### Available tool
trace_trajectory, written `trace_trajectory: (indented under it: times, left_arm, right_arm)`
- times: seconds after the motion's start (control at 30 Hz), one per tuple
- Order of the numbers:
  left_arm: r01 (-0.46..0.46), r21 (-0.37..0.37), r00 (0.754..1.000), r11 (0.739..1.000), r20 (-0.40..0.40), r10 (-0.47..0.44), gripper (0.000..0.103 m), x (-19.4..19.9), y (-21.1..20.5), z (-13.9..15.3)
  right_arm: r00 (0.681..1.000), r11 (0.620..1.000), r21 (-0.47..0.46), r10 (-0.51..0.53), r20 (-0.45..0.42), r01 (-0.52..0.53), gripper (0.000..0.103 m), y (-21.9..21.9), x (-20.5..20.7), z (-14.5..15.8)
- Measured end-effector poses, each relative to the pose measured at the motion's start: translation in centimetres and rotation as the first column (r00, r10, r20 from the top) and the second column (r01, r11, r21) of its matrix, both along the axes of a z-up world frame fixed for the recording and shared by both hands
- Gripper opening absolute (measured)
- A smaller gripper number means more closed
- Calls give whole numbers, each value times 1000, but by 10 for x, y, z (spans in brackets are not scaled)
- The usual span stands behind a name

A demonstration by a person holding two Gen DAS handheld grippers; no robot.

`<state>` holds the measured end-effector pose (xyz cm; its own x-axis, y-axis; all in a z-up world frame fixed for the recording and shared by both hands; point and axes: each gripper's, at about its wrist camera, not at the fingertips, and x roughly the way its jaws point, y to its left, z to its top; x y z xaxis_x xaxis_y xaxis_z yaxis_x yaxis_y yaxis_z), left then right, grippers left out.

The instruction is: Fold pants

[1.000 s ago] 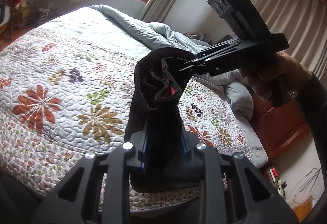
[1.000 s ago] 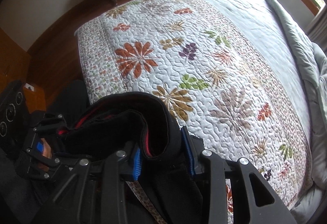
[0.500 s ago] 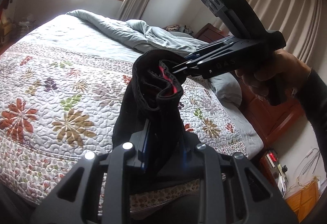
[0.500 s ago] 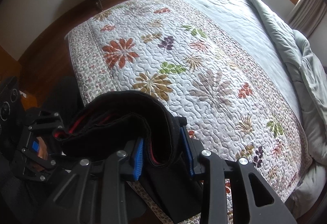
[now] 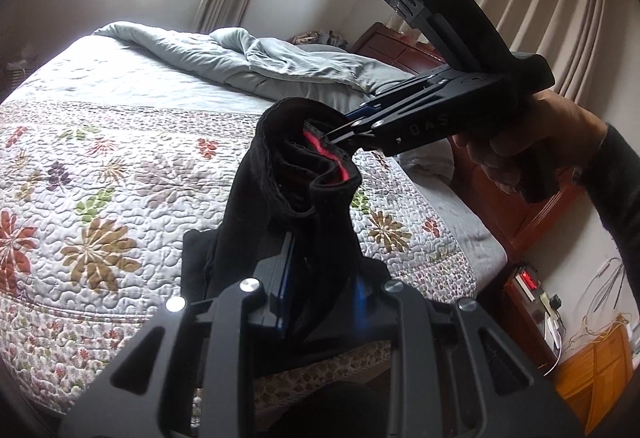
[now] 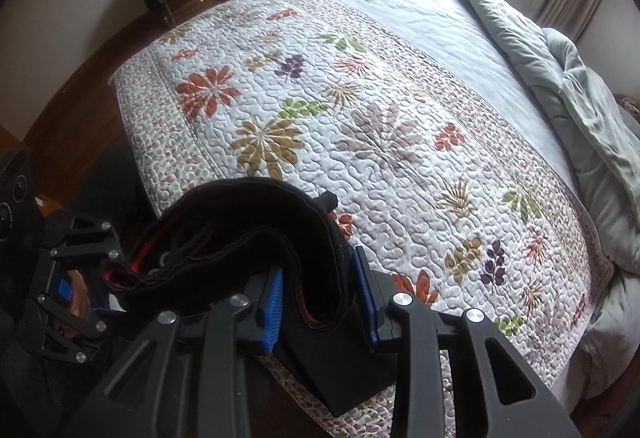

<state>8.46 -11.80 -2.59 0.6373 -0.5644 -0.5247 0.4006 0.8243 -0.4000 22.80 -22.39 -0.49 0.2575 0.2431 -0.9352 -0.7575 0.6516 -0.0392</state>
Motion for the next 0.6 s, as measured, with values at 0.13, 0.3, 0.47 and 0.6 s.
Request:
trace_trajectory:
  times: [0.13,0.3,0.47,0.6]
  left_arm:
    - [21,11,1000,1000,-6,-21,23,3,-13,-6]
    - [45,27,999,999,-12,-45,23,7,-32,-14]
    - [64,37,998,997,-25,-63,23,11,-47,-22]
    - [77,44,997,996,-35,-75,23,14,-58,-27]
  right_arm:
    - [1000,1000,3,-12,5,12,30,-18,1,-8]
    - [1000,1000,8,-25,-2,25,30,-34,4,-19]
    - [999,999,12,-38,-13,38,29,-51,7,-31]
    - [999,999,14,-45,-20,46,28,-61,10,-40]
